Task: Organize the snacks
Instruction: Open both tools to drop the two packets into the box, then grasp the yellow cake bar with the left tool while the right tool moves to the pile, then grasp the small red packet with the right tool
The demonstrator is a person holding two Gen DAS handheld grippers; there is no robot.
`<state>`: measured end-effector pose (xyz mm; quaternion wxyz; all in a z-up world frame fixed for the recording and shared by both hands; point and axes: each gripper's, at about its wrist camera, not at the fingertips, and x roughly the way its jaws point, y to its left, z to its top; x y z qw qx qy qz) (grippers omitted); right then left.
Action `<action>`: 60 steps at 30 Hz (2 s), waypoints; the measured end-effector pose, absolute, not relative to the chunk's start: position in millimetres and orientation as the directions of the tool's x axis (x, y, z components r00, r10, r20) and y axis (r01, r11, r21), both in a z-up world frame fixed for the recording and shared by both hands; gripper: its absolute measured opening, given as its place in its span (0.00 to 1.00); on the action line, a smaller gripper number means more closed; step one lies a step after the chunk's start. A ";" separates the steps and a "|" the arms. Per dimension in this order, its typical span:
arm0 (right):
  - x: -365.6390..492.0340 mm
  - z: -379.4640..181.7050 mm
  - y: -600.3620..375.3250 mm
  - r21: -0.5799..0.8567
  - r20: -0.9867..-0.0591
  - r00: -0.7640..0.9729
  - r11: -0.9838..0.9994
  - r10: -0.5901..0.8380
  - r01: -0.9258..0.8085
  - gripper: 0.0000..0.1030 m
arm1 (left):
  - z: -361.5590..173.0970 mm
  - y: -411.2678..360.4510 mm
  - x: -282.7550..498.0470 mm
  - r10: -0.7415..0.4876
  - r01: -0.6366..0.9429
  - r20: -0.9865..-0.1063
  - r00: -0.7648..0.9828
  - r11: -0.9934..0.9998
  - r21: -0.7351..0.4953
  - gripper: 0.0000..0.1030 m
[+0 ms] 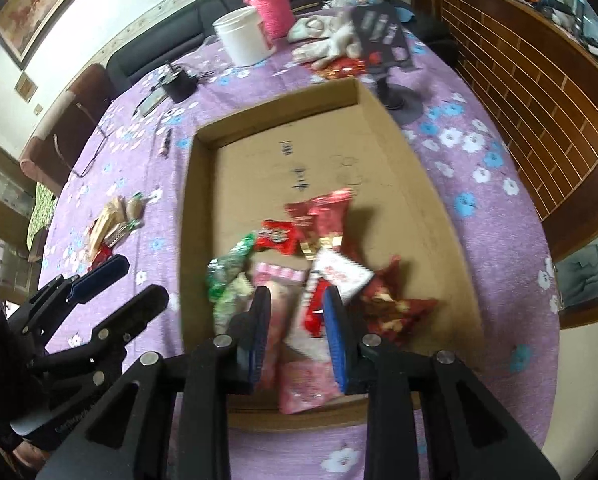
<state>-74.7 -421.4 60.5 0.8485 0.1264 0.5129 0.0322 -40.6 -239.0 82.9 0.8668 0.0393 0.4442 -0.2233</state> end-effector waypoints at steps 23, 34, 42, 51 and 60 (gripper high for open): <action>-66.1 39.5 -298.5 0.197 -0.900 0.376 0.976 0.219 -0.096 0.25 | 72.3 -54.7 17.4 -0.250 0.168 -0.782 0.572 0.968 -0.186 0.70; -82.8 37.5 -307.6 0.201 -0.900 0.391 0.979 0.195 -0.026 0.25 | 34.4 -82.7 72.2 -0.264 0.324 -0.838 0.477 0.939 -0.111 0.49; -72.9 36.4 -299.3 0.206 -0.902 0.382 0.978 0.200 -0.026 0.25 | 30.1 -71.7 45.6 -0.268 0.273 -0.837 0.477 0.950 -0.149 0.34; -41.1 34.9 -245.9 0.237 -0.901 0.330 0.956 0.282 -0.170 0.25 | 28.2 -11.3 -27.9 -0.247 0.139 -0.828 0.504 0.969 -0.205 0.34; 4.5 20.9 -174.9 0.362 -0.893 0.210 0.913 0.397 -0.189 0.25 | 24.8 44.6 -54.3 -0.166 -0.004 -0.839 0.519 0.981 -0.196 0.34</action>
